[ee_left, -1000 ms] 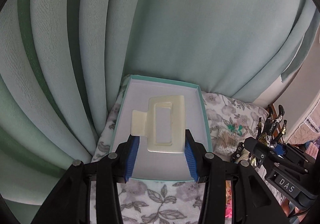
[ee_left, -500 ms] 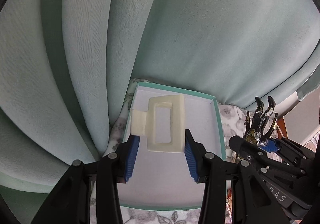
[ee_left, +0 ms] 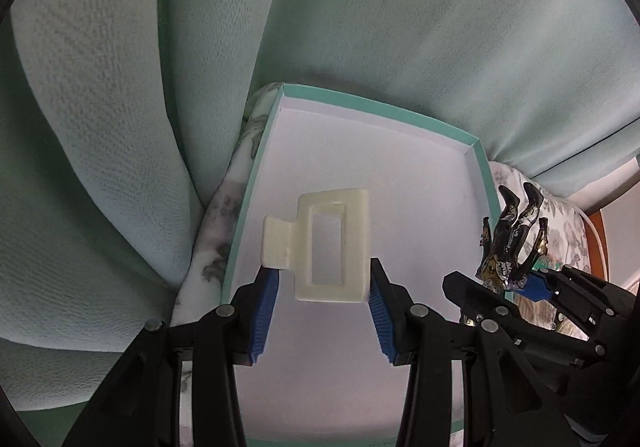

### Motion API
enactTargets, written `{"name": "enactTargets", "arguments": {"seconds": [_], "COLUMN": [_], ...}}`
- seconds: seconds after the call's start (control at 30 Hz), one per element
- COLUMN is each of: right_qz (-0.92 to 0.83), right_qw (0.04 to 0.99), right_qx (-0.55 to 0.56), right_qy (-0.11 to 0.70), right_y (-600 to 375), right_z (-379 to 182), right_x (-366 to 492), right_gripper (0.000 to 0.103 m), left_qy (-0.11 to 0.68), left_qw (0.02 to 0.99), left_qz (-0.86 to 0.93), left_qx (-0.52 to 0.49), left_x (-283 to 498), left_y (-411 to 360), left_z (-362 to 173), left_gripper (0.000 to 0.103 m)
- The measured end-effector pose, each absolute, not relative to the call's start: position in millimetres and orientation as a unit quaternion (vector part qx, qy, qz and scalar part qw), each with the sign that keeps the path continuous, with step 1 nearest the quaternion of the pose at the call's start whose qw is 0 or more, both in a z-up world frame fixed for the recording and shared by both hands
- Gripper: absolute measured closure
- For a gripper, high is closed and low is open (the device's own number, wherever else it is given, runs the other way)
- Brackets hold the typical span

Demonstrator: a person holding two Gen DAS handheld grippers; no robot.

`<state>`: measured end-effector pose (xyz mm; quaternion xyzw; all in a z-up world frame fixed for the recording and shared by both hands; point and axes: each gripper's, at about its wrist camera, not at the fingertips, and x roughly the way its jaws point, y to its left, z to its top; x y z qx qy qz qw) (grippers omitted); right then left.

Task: Organize objects
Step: 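Carry the cream clip and black figure over the box lid with both tools, then lower and release the black figure with the right tool while the left tool releases the clip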

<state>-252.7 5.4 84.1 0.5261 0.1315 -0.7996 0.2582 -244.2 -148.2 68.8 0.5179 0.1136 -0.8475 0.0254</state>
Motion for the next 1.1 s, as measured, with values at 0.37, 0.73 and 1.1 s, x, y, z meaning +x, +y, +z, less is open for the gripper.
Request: {"name": "enactTargets", "arguments": {"seconds": [0.37, 0.73, 1.1], "right_qz": [-0.791, -0.786, -0.797], "right_qw": [0.251, 0.251, 0.255], "right_qx": [0.537, 0.544, 0.532], "right_qy": [0.155, 0.148, 0.127], "right_y": [1, 9, 32], "right_z": [67, 64, 97], "right_x": [-265, -269, -261], "right_gripper": [0.062, 0.061, 0.04], "left_qy": [0.109, 0.103, 0.106], "left_qw": [0.032, 0.035, 0.036], "left_qz": [-0.839, -0.838, -0.843], "left_qx": [0.533, 0.535, 0.526], "left_x": [-254, -260, -248], "left_y": [-148, -143, -139], "left_z": [49, 43, 62], "left_gripper": [0.057, 0.058, 0.058]}}
